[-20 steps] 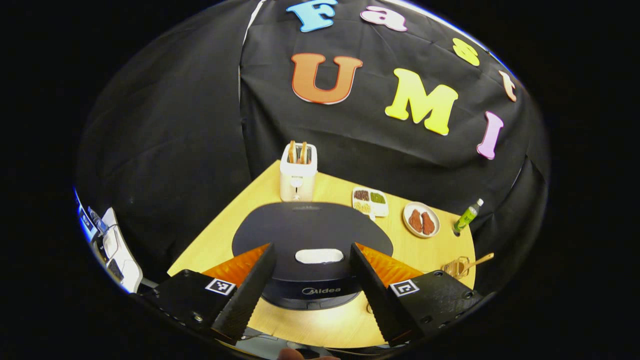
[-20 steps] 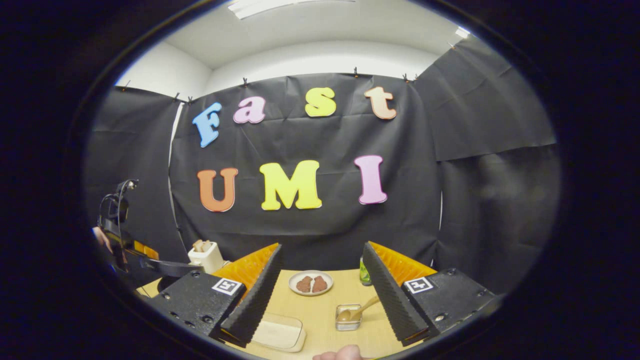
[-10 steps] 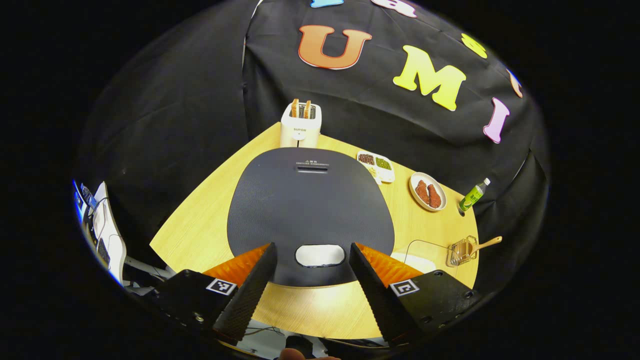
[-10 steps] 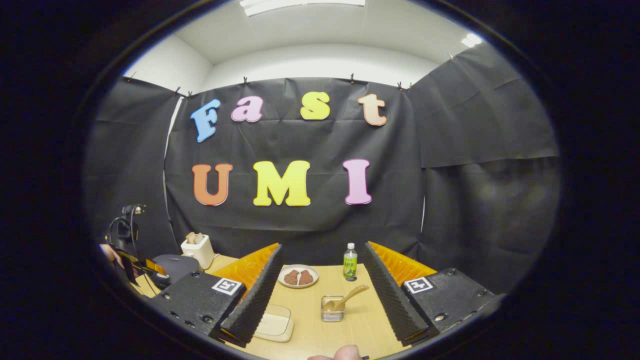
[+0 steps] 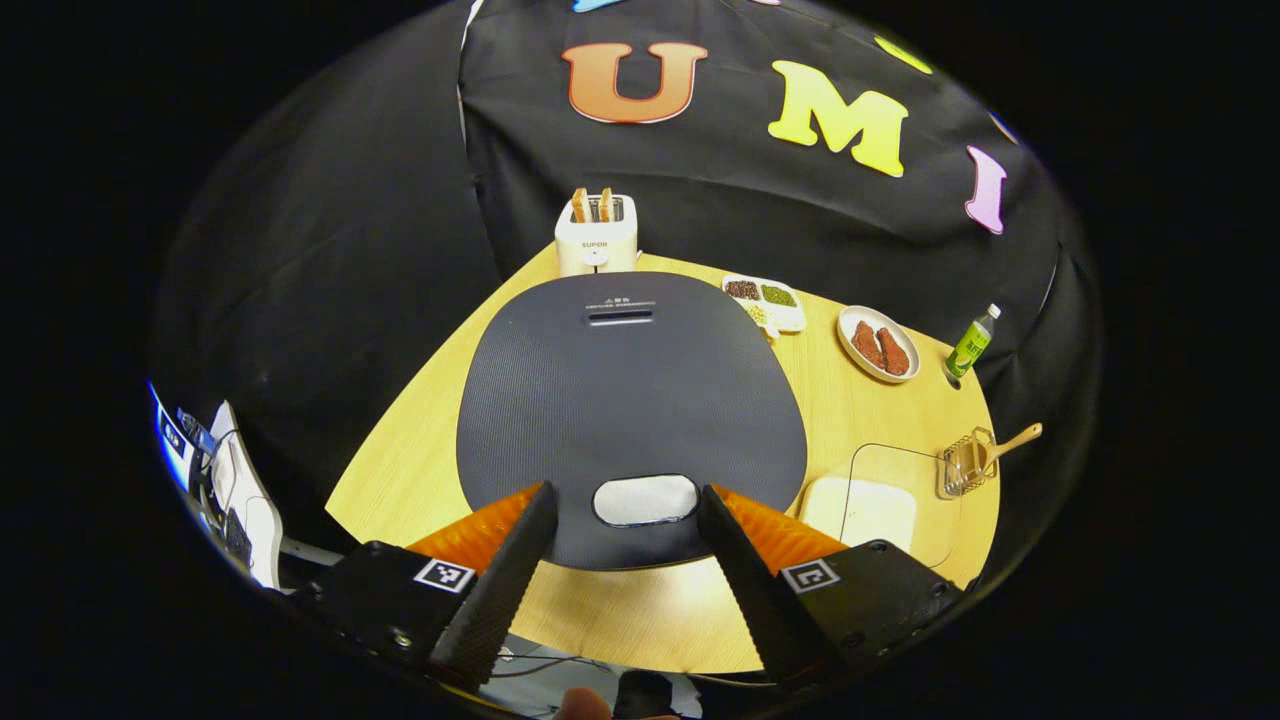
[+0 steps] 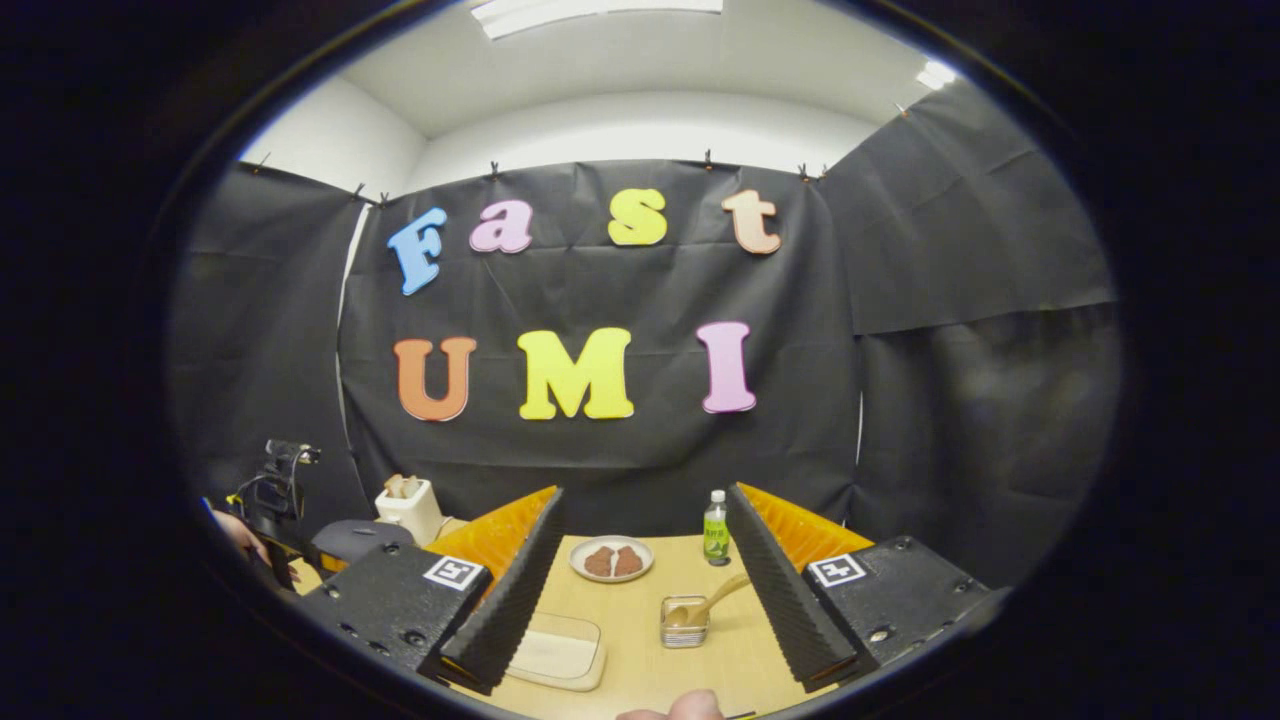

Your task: Close the left gripper, press the button to open the rice cooker; take a wooden spoon from the chopstick holder with the right hand, scoop a spoonful of rice and pour it into the rice cooker, then put the wooden spoon back into the chopstick holder.

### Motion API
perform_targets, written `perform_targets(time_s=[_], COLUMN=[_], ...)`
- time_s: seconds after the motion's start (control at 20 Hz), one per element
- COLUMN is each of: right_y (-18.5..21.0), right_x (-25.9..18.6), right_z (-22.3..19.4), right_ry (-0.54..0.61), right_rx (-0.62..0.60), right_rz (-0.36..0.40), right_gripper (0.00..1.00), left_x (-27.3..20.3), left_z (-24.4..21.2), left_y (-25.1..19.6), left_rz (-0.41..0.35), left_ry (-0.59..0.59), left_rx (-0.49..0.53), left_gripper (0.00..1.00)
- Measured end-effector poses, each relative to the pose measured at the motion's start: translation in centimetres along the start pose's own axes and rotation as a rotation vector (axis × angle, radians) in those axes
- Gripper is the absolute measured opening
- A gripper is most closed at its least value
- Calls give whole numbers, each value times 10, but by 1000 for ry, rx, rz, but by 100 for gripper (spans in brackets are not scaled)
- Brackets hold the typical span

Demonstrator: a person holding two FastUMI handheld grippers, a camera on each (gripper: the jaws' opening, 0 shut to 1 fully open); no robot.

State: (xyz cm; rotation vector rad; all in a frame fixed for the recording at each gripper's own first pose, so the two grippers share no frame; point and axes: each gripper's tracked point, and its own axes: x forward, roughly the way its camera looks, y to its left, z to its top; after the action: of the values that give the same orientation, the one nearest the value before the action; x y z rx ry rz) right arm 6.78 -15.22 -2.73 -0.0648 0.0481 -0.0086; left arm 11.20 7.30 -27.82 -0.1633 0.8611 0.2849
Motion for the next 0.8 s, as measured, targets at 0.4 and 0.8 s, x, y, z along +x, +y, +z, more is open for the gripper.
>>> perform_targets(time_s=[0.4,0.8], right_y=[10,34], right_x=[-1,-36], right_z=[24,63], right_ry=[-41,-106], right_rx=[0,1], right_rz=[2,-20], right_gripper=[100,100], left_x=[-16,-144], left_z=[19,86], left_y=[-6,-24], left_rz=[1,-112], left_ry=[-61,-393], left_rx=[-93,-54], left_gripper=[95,95])
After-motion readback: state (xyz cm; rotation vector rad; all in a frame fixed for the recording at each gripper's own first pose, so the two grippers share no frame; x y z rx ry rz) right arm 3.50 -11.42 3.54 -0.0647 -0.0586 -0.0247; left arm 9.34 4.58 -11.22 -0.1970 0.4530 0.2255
